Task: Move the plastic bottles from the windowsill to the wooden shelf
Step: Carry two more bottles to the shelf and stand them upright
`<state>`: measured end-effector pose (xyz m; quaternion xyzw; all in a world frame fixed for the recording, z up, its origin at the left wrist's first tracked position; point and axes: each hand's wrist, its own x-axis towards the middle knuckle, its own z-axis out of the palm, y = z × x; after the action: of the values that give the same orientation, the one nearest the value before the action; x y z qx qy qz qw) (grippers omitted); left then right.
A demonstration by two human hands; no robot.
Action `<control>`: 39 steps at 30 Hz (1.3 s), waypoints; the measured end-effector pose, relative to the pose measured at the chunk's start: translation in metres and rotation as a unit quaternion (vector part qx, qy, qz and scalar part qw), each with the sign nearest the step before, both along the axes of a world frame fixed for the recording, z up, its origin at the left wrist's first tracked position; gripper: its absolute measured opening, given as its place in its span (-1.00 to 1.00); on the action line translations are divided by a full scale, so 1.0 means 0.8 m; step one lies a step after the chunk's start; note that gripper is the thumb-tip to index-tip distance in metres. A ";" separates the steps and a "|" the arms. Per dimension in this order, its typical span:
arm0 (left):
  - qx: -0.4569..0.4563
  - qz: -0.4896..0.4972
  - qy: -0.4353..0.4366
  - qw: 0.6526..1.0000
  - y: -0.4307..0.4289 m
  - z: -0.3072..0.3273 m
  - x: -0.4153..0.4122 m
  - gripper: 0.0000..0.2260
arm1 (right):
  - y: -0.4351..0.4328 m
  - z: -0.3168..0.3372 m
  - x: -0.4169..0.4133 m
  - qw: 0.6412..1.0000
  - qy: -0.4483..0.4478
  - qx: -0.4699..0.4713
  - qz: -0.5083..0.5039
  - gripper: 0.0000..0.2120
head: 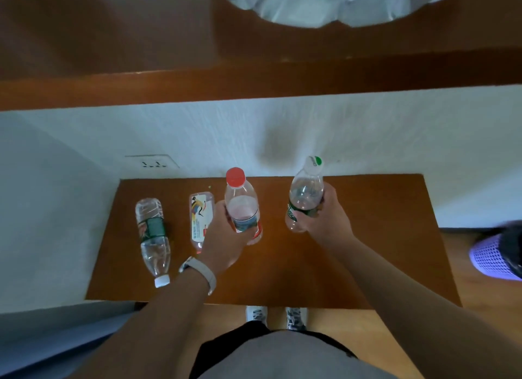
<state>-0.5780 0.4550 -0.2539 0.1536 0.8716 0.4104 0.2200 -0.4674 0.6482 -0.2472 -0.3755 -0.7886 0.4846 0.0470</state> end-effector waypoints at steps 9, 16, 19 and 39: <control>0.045 0.004 0.022 0.999 0.002 -0.042 0.006 -0.47 | -0.004 -0.025 -0.015 0.999 -0.012 0.020 0.027 -0.26; 0.035 0.000 -0.027 0.999 -0.009 -0.062 0.006 -0.42 | -0.009 -0.039 -0.015 0.998 -0.029 0.032 0.039 -0.27; 0.035 -0.011 -0.042 0.998 -0.008 -0.064 0.007 -0.39 | -0.008 -0.043 -0.012 0.998 -0.030 0.026 0.042 -0.26; -0.004 0.077 -0.079 0.994 -0.042 -0.048 0.057 -0.39 | 0.012 -0.049 0.055 0.987 -0.086 0.039 0.127 -0.30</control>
<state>-0.5324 0.4213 -0.2919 0.0517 0.8623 0.4335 0.2568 -0.4233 0.6581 -0.2867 -0.3103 -0.8495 0.4213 -0.0679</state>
